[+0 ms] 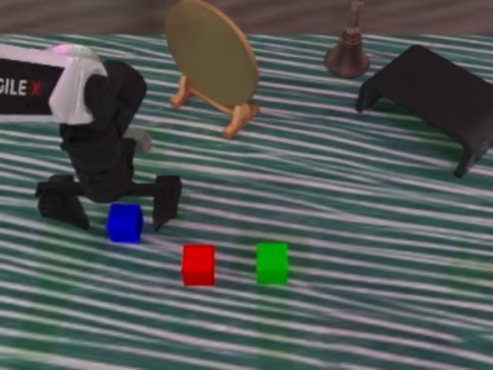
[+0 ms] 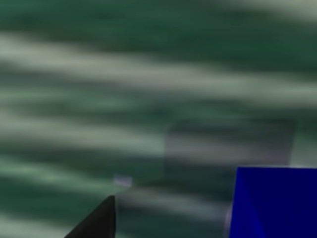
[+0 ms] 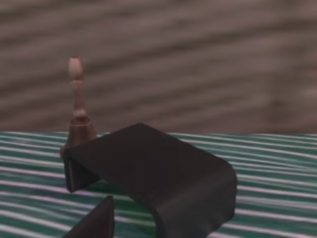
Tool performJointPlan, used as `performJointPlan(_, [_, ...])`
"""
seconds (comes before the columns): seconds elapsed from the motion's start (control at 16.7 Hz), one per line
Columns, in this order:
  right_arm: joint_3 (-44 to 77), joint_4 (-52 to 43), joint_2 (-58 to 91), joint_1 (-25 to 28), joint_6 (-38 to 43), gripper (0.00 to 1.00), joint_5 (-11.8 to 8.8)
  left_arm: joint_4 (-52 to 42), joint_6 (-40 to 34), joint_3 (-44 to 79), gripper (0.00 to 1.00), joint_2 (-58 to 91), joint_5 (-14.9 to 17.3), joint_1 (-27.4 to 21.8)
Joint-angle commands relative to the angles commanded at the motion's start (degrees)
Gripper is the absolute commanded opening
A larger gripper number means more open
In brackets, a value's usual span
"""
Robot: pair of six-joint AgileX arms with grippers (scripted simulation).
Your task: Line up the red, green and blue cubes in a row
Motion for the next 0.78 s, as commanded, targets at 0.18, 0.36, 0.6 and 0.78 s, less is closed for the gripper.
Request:
performJointPlan(0.18, [0.00, 0.00, 0.00, 0.00, 0.00, 1.00, 0.00, 0.00, 0.00, 0.00, 0.85, 0.00, 0.00, 0.00])
performJointPlan(0.36, [0.00, 0.00, 0.00, 0.00, 0.00, 1.00, 0.00, 0.00, 0.00, 0.00, 0.62, 0.00, 0.00, 0.00])
performJointPlan(0.6, [0.00, 0.00, 0.00, 0.00, 0.00, 1.00, 0.00, 0.00, 0.00, 0.00, 0.32, 0.00, 0.00, 0.00])
performJointPlan(0.78, [0.00, 0.00, 0.00, 0.00, 0.00, 1.00, 0.00, 0.00, 0.00, 0.00, 0.10, 0.00, 0.00, 0.00])
